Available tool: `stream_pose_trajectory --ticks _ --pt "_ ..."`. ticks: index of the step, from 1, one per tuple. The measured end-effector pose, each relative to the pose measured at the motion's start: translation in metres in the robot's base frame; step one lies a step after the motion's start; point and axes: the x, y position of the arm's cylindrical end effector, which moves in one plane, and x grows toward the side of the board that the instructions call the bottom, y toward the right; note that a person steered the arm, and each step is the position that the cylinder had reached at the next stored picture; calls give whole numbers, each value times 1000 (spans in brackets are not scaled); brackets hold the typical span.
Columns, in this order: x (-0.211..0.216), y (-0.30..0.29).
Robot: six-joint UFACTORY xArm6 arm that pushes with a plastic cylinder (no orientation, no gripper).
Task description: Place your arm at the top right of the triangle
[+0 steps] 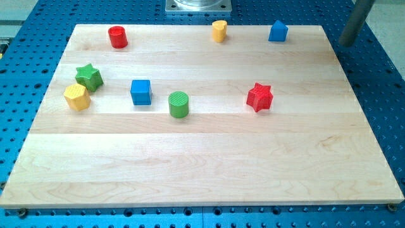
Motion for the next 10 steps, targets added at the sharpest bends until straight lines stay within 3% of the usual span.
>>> stream_pose_trajectory --ticks 2,4,10 --pt "4 -71" --pt "-61 -71" --pt "-67 -80"
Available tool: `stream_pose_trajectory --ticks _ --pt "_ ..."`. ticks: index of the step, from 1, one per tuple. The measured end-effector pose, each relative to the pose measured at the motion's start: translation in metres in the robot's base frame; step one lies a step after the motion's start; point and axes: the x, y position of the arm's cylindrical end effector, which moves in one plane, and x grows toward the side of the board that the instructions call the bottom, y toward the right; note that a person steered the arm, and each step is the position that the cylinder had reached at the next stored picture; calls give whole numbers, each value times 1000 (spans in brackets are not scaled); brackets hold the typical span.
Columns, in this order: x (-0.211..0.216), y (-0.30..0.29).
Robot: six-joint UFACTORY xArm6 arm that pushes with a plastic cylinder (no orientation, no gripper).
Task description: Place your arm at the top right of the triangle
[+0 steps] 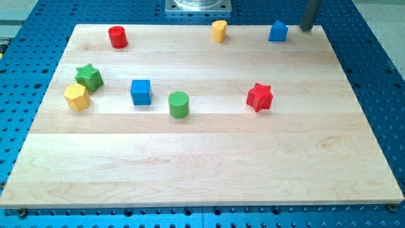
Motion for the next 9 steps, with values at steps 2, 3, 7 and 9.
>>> stream_pose_trajectory --ticks 2,3,7,9 --pt "0 2" --pt "1 3" --pt "0 10" --pt "0 14"
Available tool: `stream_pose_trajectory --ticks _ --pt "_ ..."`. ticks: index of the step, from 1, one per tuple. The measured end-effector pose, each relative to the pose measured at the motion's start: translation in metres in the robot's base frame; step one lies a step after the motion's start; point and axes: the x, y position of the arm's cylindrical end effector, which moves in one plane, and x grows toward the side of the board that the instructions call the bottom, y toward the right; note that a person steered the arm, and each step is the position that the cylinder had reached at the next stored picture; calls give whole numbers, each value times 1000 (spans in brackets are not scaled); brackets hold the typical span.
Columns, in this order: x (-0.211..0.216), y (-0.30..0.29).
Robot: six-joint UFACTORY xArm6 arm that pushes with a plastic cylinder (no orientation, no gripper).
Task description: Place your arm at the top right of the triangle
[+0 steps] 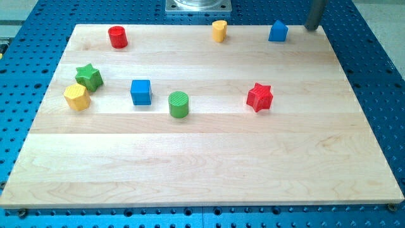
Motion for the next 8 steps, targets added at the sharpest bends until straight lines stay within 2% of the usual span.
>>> stream_pose_trajectory --ticks 8 --pt "0 6"
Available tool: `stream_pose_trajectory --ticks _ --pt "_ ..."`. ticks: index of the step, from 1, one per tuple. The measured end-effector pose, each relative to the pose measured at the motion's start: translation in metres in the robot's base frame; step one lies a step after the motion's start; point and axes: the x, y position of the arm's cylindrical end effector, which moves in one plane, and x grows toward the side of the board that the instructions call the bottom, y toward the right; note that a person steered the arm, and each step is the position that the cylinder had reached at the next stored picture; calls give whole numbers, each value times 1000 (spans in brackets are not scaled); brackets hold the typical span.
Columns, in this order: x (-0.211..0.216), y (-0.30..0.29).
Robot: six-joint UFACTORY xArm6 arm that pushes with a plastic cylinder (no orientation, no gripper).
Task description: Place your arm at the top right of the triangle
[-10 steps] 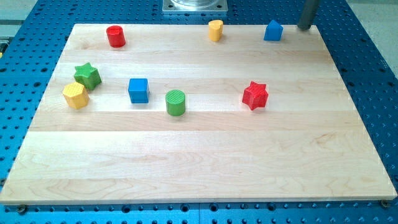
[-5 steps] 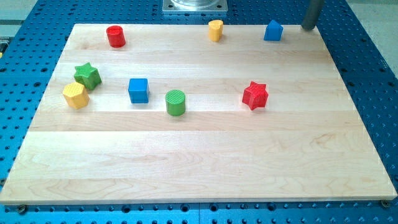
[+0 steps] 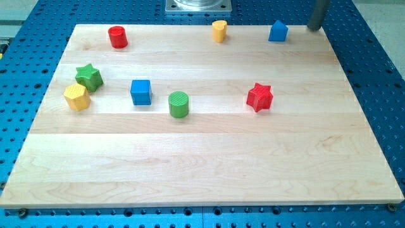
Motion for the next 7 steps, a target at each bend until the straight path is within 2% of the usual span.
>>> stream_pose_trajectory --ticks 7 --pt "0 2"
